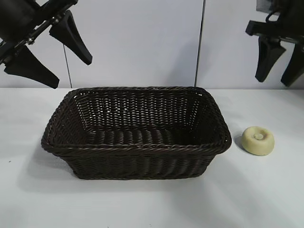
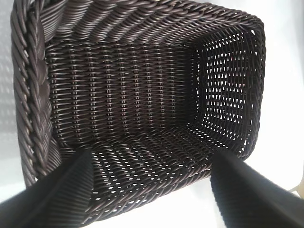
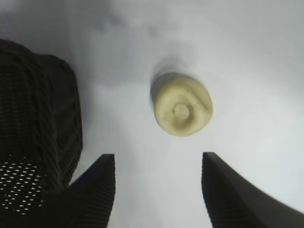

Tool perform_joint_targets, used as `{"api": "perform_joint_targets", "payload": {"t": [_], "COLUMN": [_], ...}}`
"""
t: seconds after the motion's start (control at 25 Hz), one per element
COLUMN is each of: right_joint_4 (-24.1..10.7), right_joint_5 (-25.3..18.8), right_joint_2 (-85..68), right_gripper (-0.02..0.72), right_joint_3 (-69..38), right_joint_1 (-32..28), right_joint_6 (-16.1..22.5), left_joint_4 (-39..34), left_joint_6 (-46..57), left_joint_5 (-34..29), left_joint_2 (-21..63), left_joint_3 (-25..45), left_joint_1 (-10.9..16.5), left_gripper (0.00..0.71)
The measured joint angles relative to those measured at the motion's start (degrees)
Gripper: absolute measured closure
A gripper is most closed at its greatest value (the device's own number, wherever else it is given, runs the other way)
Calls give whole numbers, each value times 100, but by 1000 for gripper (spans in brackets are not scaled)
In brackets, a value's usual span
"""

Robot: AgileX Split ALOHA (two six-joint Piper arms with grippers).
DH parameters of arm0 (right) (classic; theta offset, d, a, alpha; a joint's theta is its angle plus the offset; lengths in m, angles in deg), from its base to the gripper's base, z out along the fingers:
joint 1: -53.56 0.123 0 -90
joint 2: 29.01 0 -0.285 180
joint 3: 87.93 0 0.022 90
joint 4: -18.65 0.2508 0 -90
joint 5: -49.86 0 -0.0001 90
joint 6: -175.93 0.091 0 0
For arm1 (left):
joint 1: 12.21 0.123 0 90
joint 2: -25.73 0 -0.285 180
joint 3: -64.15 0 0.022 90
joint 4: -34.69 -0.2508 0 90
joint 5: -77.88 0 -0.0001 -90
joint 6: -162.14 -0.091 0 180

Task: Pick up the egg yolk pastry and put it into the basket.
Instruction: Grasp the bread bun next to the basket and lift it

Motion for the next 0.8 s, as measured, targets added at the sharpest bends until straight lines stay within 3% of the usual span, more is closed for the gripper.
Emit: {"api": "perform_joint_targets", "payload": {"t": [0.24,0.36,0.48,0.8], "right_joint_4": [-12,-17,-17,-7], "right_joint_5": [883,1142,1195,1302], "right_joint_2": [0,10,130,702], "right_gripper": [293,207,146,133], "right_joint_3": [-664,-717,-717,-717], "right_joint_1": [-8,-8,-8,-8], "right_joint_6": [27,98,124,123], "left_joint_4": [0,0,0,0], "left_joint_6": [0,-2,-2,-2], "left_joint_5": [-6,-17,-16,-34], "left_joint_2": [0,0,0,0], "left_joint_3": [0,0,0,0], "left_joint_1": [0,0,0,0], "left_gripper": [203,203,203,203]}}
